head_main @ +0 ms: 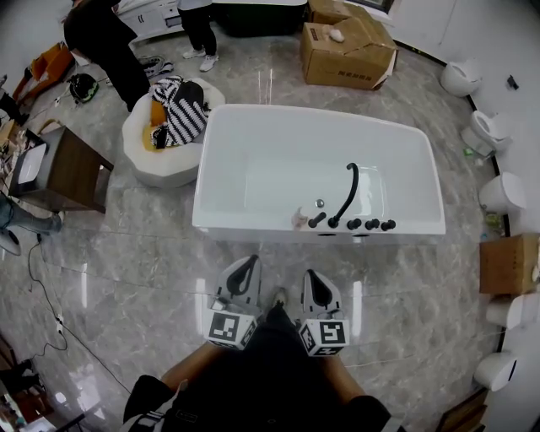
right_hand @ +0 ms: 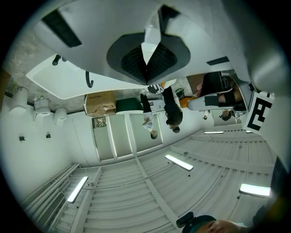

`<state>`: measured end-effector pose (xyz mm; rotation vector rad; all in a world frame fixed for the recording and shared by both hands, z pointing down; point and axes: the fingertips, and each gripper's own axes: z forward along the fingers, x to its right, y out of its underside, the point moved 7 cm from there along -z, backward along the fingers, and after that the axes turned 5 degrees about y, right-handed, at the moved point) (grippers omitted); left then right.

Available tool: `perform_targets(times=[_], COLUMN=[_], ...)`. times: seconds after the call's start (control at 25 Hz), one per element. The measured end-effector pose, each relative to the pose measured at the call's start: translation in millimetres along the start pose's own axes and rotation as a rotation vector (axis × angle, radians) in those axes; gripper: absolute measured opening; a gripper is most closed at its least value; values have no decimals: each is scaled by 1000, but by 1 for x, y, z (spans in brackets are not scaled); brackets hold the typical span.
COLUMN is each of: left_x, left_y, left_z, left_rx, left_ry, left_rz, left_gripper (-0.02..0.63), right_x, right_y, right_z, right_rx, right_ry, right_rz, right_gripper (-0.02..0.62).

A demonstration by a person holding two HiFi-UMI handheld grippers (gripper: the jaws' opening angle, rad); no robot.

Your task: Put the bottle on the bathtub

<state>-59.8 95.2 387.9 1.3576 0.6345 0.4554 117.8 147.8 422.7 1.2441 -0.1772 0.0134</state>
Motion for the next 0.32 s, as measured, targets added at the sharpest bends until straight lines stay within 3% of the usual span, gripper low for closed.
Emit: perform_targets(times=[0.32], left_x=[1], left_y=[0], left_z=[4], left_rx=[-3], left_ry=[-10], left_rz=[-5], left_gripper=[17], right_x=[4], right_y=[-1], right_z=[5], right_rx=[-4], right_ry=[-14], right_rz=[-3], right_gripper=[9])
